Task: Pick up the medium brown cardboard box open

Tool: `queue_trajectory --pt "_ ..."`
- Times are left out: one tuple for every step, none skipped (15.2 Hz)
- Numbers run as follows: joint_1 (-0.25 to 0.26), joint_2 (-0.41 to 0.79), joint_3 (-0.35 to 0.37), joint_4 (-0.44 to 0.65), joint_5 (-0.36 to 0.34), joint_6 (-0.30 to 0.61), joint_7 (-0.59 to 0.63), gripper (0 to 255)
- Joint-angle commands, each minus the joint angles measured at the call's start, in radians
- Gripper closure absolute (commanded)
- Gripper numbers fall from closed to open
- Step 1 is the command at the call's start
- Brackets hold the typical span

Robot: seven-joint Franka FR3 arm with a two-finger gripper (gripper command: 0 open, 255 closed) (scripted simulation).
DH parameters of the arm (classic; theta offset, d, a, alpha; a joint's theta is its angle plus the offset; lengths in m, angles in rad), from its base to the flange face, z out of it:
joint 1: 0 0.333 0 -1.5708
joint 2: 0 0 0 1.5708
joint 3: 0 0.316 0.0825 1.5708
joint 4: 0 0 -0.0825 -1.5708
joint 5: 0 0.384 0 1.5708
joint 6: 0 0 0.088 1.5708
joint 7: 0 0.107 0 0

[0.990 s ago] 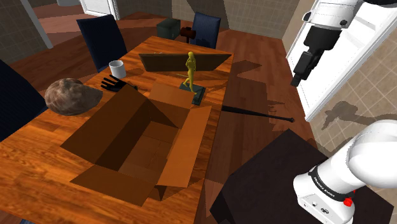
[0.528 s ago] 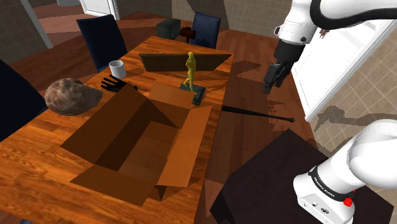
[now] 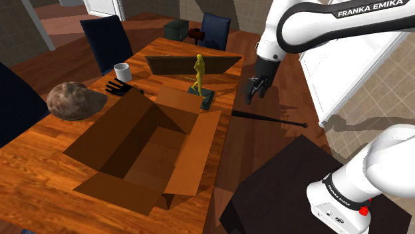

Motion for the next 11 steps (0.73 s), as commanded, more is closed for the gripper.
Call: queue_trajectory --pt "0.005 0.072 0.017 0.026 0.002 0.056 0.019 0" --pt "0.007 0.109 0.025 0.041 0.001 0.081 0.028 0" --pt "0.009 0.147 0.032 0.057 0.0 0.106 0.038 0" --pt "0.012 0.184 0.039 0.075 -0.003 0.129 0.048 0" --pt "0.014 0.222 0.045 0.095 -0.007 0.151 0.059 0" --pt "0.017 0.26 0.051 0.115 -0.011 0.173 0.069 0" --pt "0.019 0.299 0.056 0.137 -0.017 0.192 0.081 0" --pt "0.023 0.337 0.061 0.16 -0.024 0.211 0.092 0" --pt "0.026 0.376 0.065 0.184 -0.031 0.228 0.104 0" --pt "0.03 0.414 0.068 0.21 -0.039 0.245 0.116 0" --pt "0.034 0.453 0.07 0.237 -0.047 0.259 0.127 0"
